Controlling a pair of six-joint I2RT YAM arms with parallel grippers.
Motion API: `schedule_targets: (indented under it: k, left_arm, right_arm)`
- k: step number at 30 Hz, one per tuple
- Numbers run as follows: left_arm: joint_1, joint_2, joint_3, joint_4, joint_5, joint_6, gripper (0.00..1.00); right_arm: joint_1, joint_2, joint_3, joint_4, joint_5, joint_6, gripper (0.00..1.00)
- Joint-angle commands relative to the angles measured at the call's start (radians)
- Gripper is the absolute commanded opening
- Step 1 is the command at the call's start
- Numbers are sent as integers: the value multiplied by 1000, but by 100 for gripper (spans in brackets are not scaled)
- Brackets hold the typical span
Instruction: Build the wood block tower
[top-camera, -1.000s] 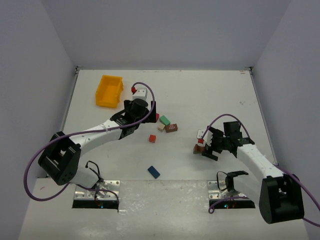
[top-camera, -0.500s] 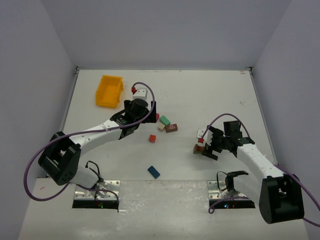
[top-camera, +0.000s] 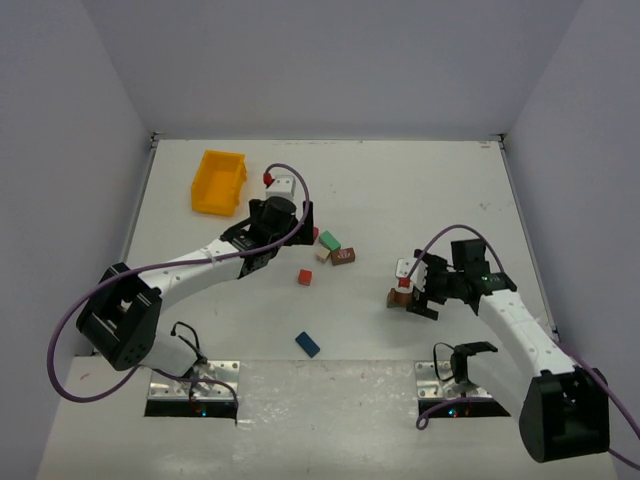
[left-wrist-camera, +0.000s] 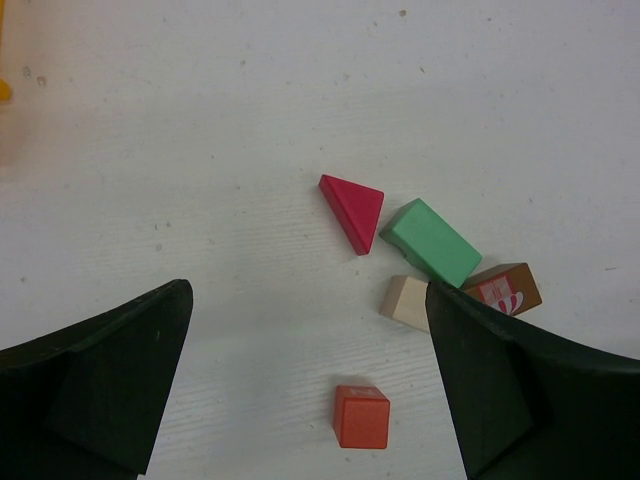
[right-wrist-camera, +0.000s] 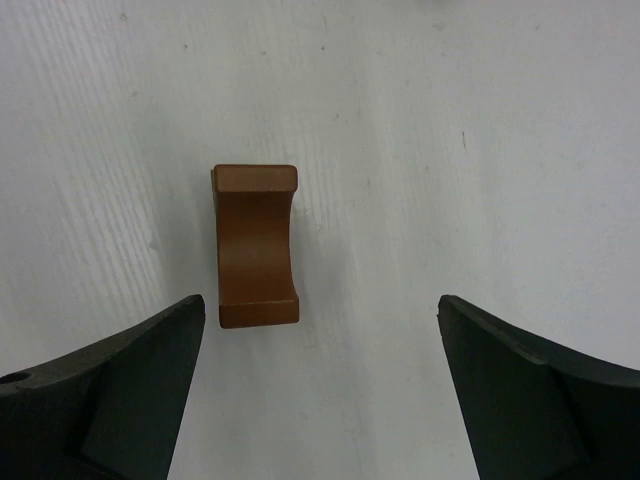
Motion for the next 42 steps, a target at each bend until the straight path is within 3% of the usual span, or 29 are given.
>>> schedule_targets:
  k: [1, 7, 10, 12, 14, 16, 18, 21, 24, 30, 36, 42]
  left_arm:
    - [2, -45, 28, 98, -2, -23, 100]
    - [1, -123, -4, 216, 21, -11, 100]
    - [4, -140, 12, 224, -8, -21, 100]
    - [4, -135, 32, 216, -11, -30, 100]
    - [2, -132, 63, 189, -18, -50, 100]
    - [4, -137, 84, 164, -42, -71, 100]
    - [2, -148, 94, 134, -88, -88, 100]
    - [6, -175, 92, 96, -181, -100, 100]
    - [13, -221, 38, 165, -179, -62, 100]
    - [112, -268, -99, 278, -15, -59, 100]
    - [145, -250, -168, 287, 9, -65, 100]
    - [160, -247, -187, 296, 39, -79, 100]
  right_arm:
    - [-3, -44, 123, -155, -181, -71, 99]
    - [13, -19, 223, -58, -350, 51, 99]
    - [53, 31, 226, 237, -371, 223, 99]
    - [93, 85, 236, 592, -333, 405, 99]
    - [179, 216, 374, 673, -238, 563, 99]
    - [240, 364, 577, 666, -151, 720, 99]
    - [248, 454, 756, 666, -27, 991, 99]
    - [266, 586, 882, 629, 222, 1296, 99]
    - [328, 606, 848, 601, 428, 1369, 99]
    - [457, 611, 726, 422, 801, 1456, 99]
    - [561, 689, 686, 327, 915, 1476, 99]
    - [632, 820, 800, 255, 1001, 1535, 99]
